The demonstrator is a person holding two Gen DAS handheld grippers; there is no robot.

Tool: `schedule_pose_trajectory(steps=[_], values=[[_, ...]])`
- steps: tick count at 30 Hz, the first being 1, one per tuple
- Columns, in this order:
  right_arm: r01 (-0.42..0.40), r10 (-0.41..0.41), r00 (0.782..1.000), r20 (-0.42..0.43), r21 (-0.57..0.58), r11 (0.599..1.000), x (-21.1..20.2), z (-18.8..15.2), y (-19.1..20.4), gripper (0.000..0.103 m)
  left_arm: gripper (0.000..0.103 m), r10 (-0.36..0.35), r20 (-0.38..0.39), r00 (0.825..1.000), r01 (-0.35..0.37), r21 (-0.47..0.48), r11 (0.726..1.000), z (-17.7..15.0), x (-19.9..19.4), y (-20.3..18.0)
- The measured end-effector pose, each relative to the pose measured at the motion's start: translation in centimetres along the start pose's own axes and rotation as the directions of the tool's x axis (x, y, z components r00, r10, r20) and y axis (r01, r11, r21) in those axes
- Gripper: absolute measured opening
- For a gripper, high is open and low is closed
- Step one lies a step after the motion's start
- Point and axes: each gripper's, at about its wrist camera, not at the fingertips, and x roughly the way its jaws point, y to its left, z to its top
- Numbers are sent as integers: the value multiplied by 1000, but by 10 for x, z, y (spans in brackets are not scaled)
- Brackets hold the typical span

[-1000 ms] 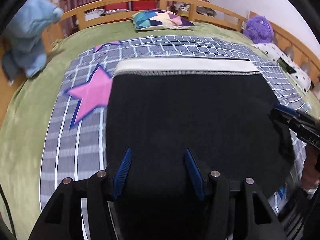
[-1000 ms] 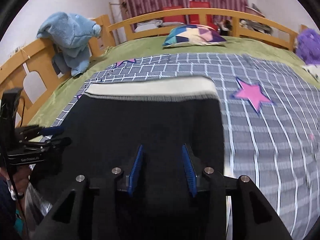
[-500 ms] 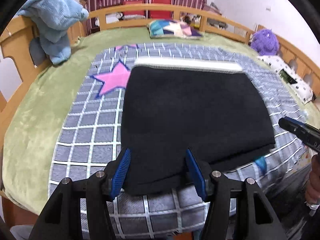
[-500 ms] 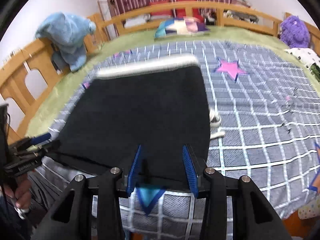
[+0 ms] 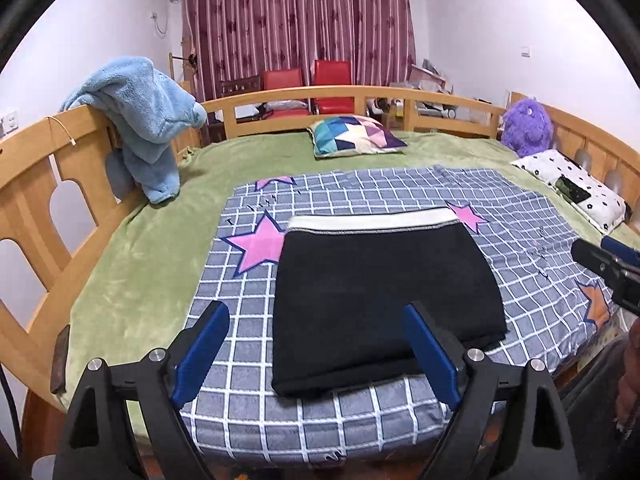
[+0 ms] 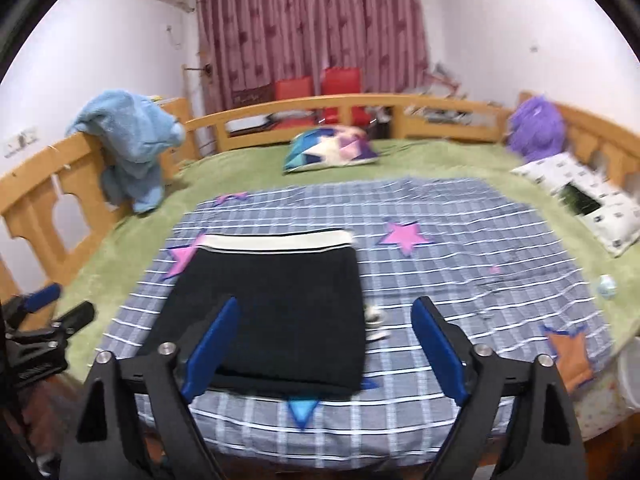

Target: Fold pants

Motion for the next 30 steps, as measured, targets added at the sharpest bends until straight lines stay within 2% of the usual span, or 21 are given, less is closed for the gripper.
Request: schedule_pose_trajectory(steps=[2, 4, 5, 7, 10, 14, 30], values=[[-2, 2, 1000, -21, 36, 999, -3, -2, -4, 93, 90, -24, -11, 1000, 24, -1, 1000, -2, -3, -3], [-43, 44, 999, -12, 55, 998, -11, 0, -5, 98, 90, -26, -9, 1000, 26, -7, 1000, -5, -9, -7], [-36, 36, 999, 0, 55, 998, -14, 0, -4, 103, 90, -22, -2, 1000, 22, -11, 1000, -6, -11, -7], [-1, 0, 1000, 20, 50, 999, -18, 0, -1, 103, 90, -14, 11, 1000, 15, -9, 1000, -7, -15, -9], [-7, 8, 1000, -15, 38, 999, -15, -1, 3, 103, 90, 14, 17, 1000, -14, -14, 1000, -7, -16, -7], [-6, 6, 1000, -28, 27, 1000, -14, -3, 7, 103, 90, -2, 17, 1000, 3, -37, 999, -6, -19, -1], [15, -13, 997, -77, 23, 1000, -6, -7, 11, 103, 90, 18, 11, 1000, -17, -7, 1000, -7, -16, -6]])
